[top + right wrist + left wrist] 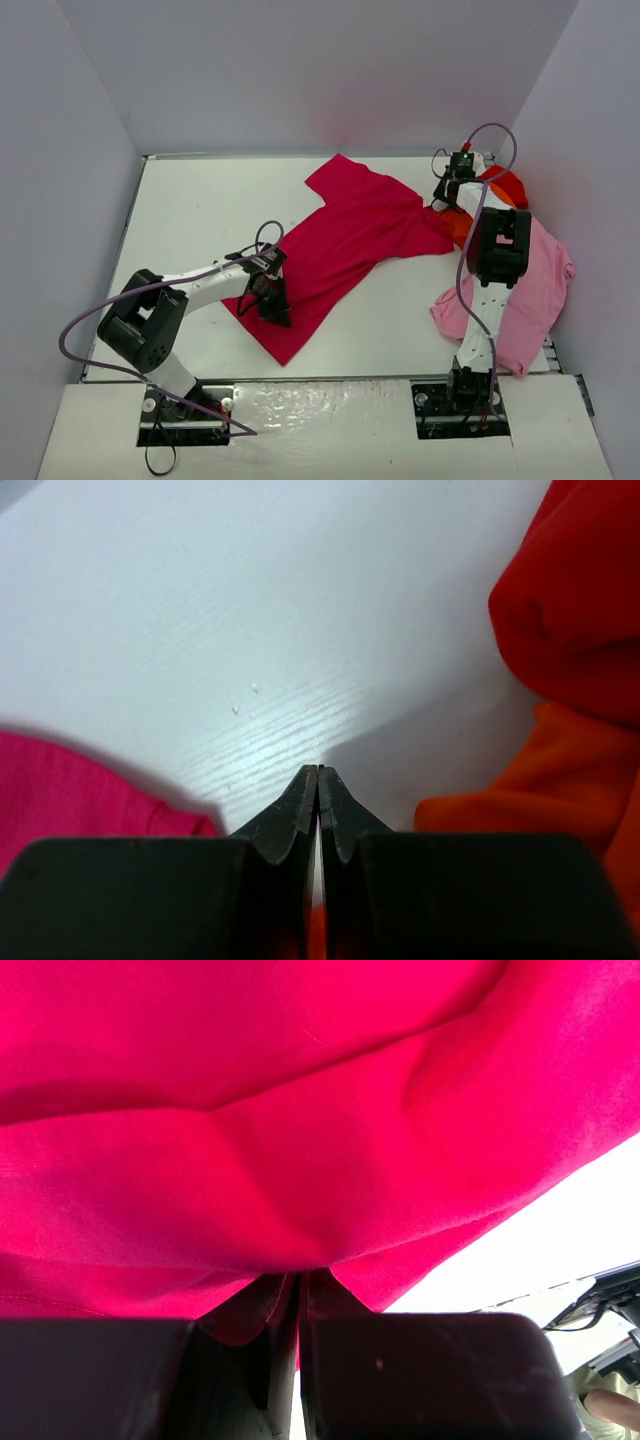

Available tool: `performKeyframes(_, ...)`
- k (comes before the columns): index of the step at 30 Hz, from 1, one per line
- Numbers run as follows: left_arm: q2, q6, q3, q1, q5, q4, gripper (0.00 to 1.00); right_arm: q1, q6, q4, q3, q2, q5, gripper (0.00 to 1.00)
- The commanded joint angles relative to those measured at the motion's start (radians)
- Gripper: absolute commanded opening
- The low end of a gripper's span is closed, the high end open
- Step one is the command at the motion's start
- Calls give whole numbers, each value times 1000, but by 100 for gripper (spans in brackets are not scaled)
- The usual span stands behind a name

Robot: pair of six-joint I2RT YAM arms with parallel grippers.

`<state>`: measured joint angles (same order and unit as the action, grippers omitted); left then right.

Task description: Fold and stack the t-shirts

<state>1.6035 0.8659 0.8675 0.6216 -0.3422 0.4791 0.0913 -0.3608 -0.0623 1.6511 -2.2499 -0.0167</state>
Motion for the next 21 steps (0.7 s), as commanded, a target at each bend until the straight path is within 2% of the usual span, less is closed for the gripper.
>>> performKeyframes(1,-23,-44,-25,6,92,98,0,-27,-1,-82,63,44,78,0)
performKeyframes(6,-26,-48,-34,6,95,105,0,-82,6,-79,-34,187,-10,0)
performKeyframes(12,-45,-62,-29,7,100,131,0,-126,-27,-41,-300,414,-76,0)
performKeyframes(16,-71,-76,-16,7,112,168,0,-169,-39,18,-397,529,-127,0)
performKeyframes(21,-125,-87,10,7,112,230,0,-185,-127,93,-511,630,-80,0)
